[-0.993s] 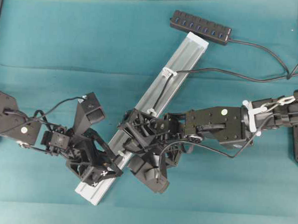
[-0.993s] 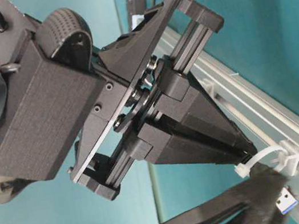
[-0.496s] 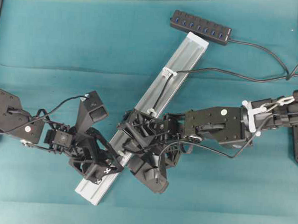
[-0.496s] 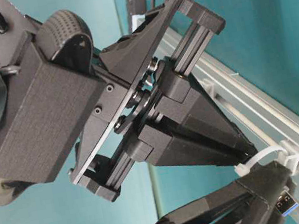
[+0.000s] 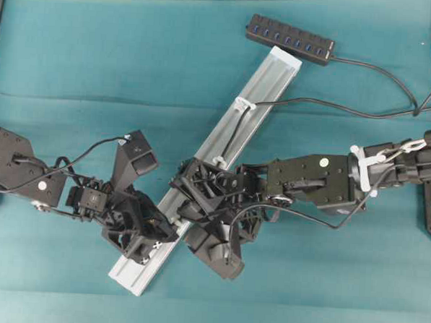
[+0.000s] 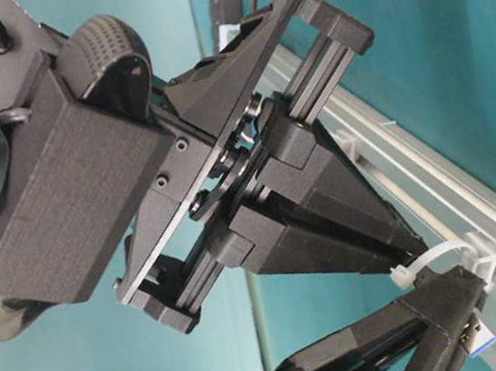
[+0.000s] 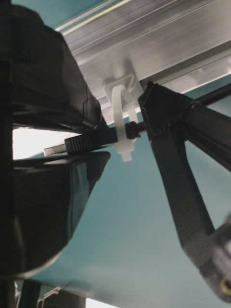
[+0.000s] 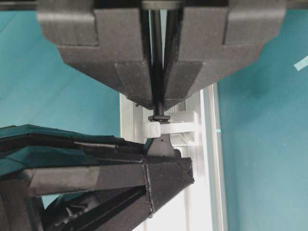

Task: Pass the USB cable through three rings with both arms.

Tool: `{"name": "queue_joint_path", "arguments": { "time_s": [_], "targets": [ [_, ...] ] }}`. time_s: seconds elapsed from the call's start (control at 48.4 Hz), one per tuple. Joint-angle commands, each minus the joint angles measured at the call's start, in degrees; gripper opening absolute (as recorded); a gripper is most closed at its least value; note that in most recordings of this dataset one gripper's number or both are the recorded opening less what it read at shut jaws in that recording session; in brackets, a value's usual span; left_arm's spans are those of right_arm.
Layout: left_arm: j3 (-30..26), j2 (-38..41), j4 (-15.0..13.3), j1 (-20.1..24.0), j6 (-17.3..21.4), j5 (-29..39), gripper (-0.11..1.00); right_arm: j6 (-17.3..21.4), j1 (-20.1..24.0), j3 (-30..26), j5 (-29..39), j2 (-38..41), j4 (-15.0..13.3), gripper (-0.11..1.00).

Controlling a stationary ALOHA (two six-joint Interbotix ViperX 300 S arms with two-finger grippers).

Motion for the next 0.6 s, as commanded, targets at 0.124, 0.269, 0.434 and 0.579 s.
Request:
{"name": "queue_joint_path", "arguments": {
  "time_s": [0.124, 0.269, 0.434, 0.579],
  "targets": [
    [-0.88, -0.79, 0.09, -0.18, 0.09, -0.26, 0.13, 0.62, 0.44, -0.44, 0.0, -0.26, 0.18, 0.07],
    [-0.88, -0.88, 0.26, -0.18, 0.09, -0.26, 0.13, 0.62, 0.44, -0.35, 0.09, -0.26, 0.18, 0.07],
    [-0.88, -0.79, 0.26, -0.18, 0.09, -0.26, 0.13, 0.79, 0.35, -0.35, 0.18, -0.26, 0.18, 0.07],
    [-0.62, -0.88, 0.26, -0.18, 0.09, -0.26, 0.13, 0.88, 0.35, -0.35, 1.23, -0.44, 0.18, 0.09]
  ]
}}
